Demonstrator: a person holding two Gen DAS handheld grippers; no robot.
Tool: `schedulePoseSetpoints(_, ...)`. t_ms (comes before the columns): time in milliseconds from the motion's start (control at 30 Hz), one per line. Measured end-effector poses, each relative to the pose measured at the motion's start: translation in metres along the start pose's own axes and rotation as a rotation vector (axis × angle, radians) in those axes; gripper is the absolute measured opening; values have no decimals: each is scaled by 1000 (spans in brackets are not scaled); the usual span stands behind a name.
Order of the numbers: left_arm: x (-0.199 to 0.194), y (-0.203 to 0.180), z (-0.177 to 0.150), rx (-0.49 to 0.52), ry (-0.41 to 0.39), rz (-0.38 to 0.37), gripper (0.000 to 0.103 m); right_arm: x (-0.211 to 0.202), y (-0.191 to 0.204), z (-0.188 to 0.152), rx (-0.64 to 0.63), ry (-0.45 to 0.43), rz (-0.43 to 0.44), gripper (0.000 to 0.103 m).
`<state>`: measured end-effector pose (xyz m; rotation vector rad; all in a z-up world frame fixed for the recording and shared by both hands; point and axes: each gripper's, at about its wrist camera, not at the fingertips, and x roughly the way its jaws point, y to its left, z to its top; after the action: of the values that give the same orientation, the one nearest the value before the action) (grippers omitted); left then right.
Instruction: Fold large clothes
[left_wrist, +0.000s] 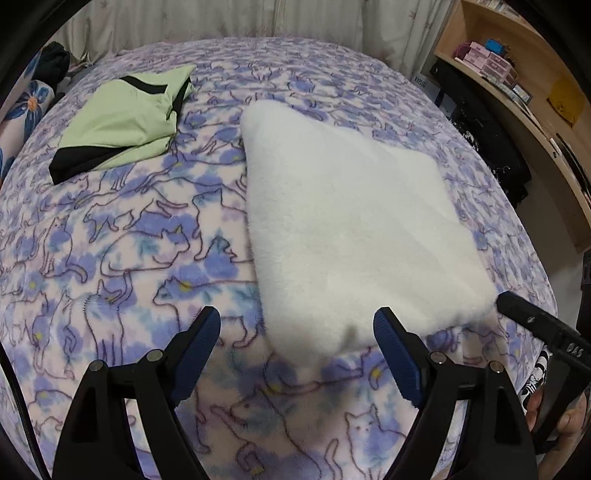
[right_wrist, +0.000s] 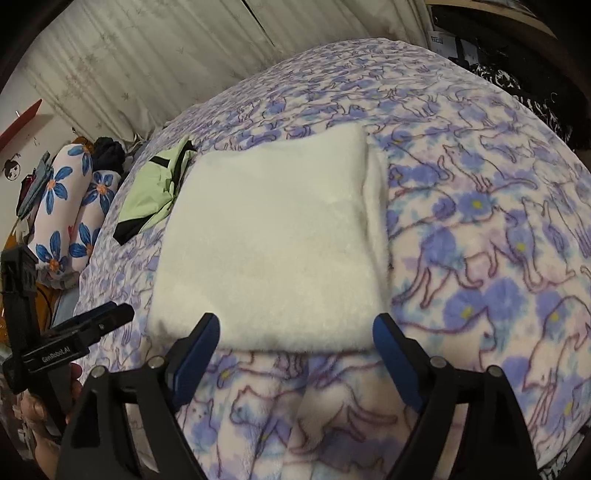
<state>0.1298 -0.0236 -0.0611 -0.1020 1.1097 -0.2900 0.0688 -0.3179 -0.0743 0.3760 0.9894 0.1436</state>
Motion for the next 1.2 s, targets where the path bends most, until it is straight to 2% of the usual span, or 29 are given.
schedulePoseSetpoints(33, 3, 3, 2, -6, 8, -23, 84, 1, -1, 2, 1, -1, 6, 97)
schedulePoseSetpoints(100, 10, 9, 8, -27, 25, -72, 84, 2, -7, 9, -1, -10, 23, 102)
schedulePoseSetpoints(267, 22, 23, 28, -103, 54, -186, 84, 9, -15, 30, -52, -29, -19, 103)
schedulePoseSetpoints(367, 34, 25, 40, -115, 72, -199, 84, 26, -26, 46, -36, 37, -2, 103)
schedulePoseSetpoints(533, 57, 23, 56, -103, 94, -210, 84, 60, -50, 66, 35, 121, 92, 103)
schedulePoseSetpoints(633, 74, 21, 63, -103, 105, -195, 84, 79, -60, 73, 39, 149, 90, 102)
schedulePoseSetpoints(733, 92, 23, 68, -116, 116, -177, 84, 98, -71, 77, 78, 197, 145, 102)
schedulePoseSetpoints(800, 101, 25, 70, -123, 120, -181, 88, 114, -81, 78, 107, 234, 178, 102)
schedulePoseSetpoints(967, 131, 34, 72, -186, 165, -284, 102, 141, -90, 75, 136, 277, 297, 103)
schedulePoseSetpoints(1067, 151, 38, 69, -229, 198, -364, 103, 153, -83, 77, 110, 271, 361, 103)
schedulePoseSetpoints(1200, 161, 38, 73, -206, 203, -406, 103, 169, -65, 82, 57, 272, 354, 103)
